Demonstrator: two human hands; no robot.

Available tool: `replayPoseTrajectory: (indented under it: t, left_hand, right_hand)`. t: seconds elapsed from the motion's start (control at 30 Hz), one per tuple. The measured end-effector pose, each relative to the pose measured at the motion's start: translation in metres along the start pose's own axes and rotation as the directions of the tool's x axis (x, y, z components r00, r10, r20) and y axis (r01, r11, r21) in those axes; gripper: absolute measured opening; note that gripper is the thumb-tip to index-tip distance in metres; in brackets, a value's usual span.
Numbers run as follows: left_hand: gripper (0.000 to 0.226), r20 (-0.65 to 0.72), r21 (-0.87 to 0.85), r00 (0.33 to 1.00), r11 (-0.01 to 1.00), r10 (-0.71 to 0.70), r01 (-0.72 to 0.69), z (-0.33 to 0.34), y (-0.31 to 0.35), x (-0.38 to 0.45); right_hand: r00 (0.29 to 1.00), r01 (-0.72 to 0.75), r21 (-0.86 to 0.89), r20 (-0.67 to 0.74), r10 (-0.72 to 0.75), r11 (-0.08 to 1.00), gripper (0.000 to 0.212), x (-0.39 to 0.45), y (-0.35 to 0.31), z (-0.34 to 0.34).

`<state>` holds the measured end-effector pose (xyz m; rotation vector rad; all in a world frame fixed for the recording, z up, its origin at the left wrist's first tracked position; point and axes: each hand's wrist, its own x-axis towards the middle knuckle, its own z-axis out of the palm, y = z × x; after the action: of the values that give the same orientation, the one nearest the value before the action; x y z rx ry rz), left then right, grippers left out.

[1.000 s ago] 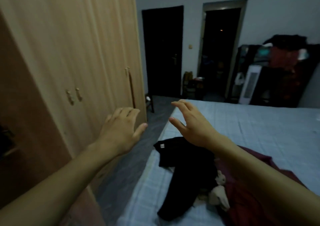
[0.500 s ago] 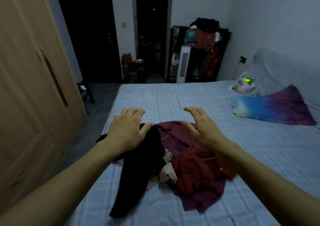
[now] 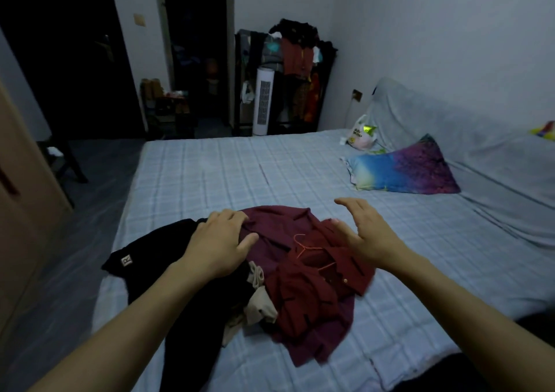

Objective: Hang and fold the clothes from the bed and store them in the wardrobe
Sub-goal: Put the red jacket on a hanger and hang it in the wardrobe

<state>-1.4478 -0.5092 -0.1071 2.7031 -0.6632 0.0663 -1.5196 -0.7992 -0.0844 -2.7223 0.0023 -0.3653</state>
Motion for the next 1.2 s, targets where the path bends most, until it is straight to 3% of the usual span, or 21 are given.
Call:
replayPoseTrajectory:
  t: [0.33, 0.57, 0.73, 1.07, 1.2]
  left_hand:
    - [0.044, 0.026, 0.027, 1.000, 1.000, 0.011, -0.012, 0.049, 0.053, 0.065]
    - [0.042, 0.113, 0.041, 0.990, 0.996, -0.088, 0.084, 0.106, 0.109, 0.126]
    - [0.045, 0.158, 0.015, 0.972, 0.985, -0.172, 0.172, 0.145, 0.140, 0.149]
    - [0.042, 0.183, -0.069, 0.959, 0.970, -0.216, 0.232, 0.205, 0.105, 0.196]
    - [0.044, 0.230, -0.154, 0.935, 0.939, -0.269, 0.308, 0.241, 0.079, 0.213]
  right_hand:
    - [0.997, -0.066, 0.091, 0.036, 0.063, 0.994, 0.050, 0.017, 0.111, 0.017]
    - [0.994, -0.046, 0.141, 0.108, 0.031, 0.989, 0.044, 0.048, 0.214, 0.013]
    - [0.981, -0.049, 0.153, 0.193, 0.019, 0.987, 0.047, 0.068, 0.252, 0.014]
    - [0.971, -0.117, 0.115, 0.219, 0.090, 0.986, 0.044, 0.102, 0.296, 0.039]
    - [0.943, -0.127, 0.039, 0.315, 0.109, 0.991, 0.045, 0.117, 0.302, 0.054]
